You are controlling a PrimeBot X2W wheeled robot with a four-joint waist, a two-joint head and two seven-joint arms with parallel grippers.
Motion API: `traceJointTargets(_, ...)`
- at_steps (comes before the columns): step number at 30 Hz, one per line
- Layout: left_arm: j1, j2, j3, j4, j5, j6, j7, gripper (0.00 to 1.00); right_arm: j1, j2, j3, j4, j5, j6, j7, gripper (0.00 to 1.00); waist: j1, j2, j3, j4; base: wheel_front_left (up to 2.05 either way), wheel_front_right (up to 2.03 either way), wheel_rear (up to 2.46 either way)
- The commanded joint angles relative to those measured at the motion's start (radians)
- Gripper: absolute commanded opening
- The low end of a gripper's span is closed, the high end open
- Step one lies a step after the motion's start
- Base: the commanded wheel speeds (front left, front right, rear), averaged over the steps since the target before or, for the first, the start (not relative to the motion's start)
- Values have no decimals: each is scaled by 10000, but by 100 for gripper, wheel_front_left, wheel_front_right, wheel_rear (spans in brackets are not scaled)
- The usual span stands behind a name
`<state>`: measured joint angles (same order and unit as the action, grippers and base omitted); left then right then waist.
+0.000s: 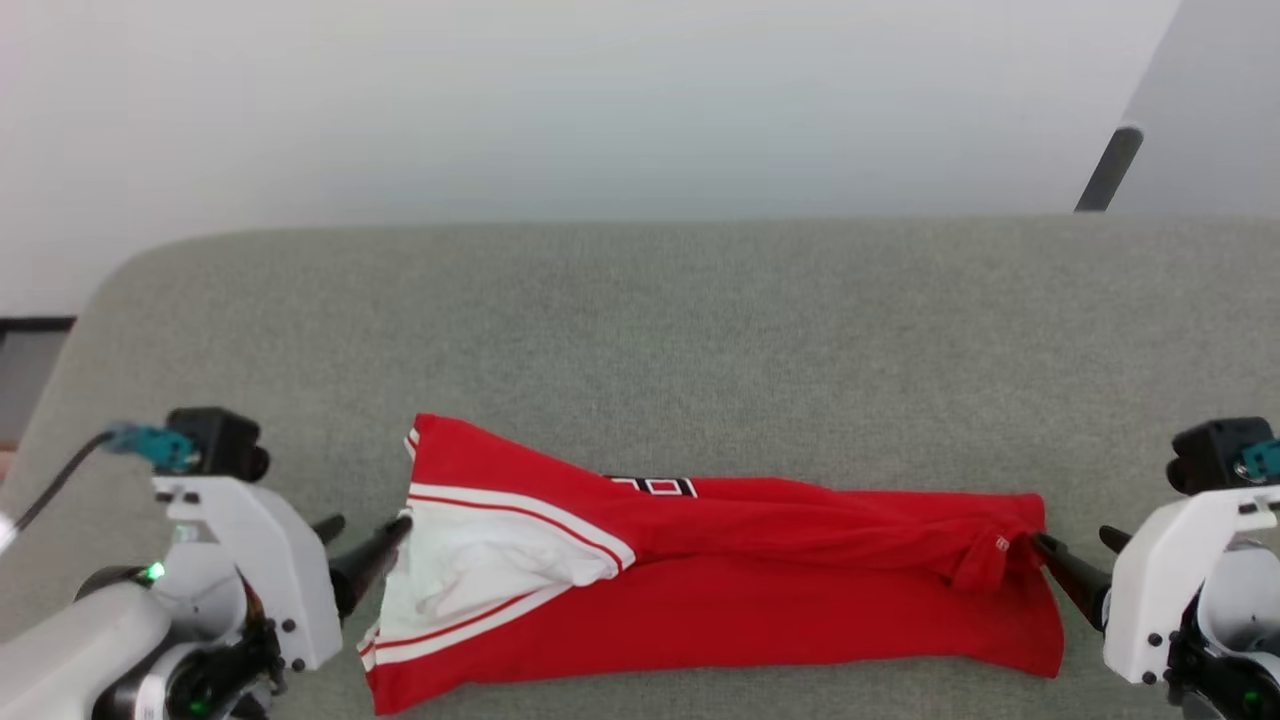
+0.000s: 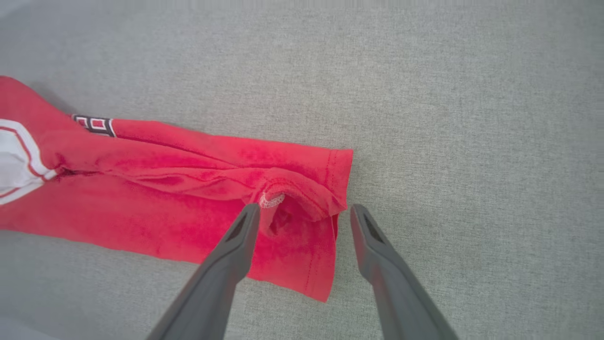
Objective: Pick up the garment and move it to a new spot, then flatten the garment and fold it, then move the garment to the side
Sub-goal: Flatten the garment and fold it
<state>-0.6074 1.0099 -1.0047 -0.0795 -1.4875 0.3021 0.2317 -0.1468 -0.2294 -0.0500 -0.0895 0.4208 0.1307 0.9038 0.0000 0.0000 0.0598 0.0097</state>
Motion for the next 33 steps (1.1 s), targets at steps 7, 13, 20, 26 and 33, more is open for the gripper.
traceJointTargets(7, 1056, -42, 469, 70, 879, -10, -2939, 100, 602, 384, -511, -18, -149, 3, -439, 100, 0, 0, -832, 82, 0, 0, 0)
traceJointTargets(13, 2011, -171, 867, 247, 1528, 101, -4779, 100, 989, 451, -820, 49, -185, 3, -585, 100, 0, 0, -1067, 228, 0, 0, 0)
traceJointTargets(20, 3586, -1214, 2859, 448, 3078, 85, -4951, 100, 1168, 434, -1234, 283, -352, 1, -262, 100, 0, 0, -1132, 504, 0, 0, 0)
traceJointTargets(26, 5100, -2420, 4651, 507, 4460, -395, -4956, 100, 918, 442, -1482, 559, -500, 3, 143, 100, 0, 0, -1019, 800, 0, 0, 0)
traceJointTargets(33, 6024, -3366, 5811, 688, 5416, -972, -4958, 100, 597, 263, -1634, 1114, -776, 1, 656, 100, 0, 0, -773, 1155, 0, 0, 0)
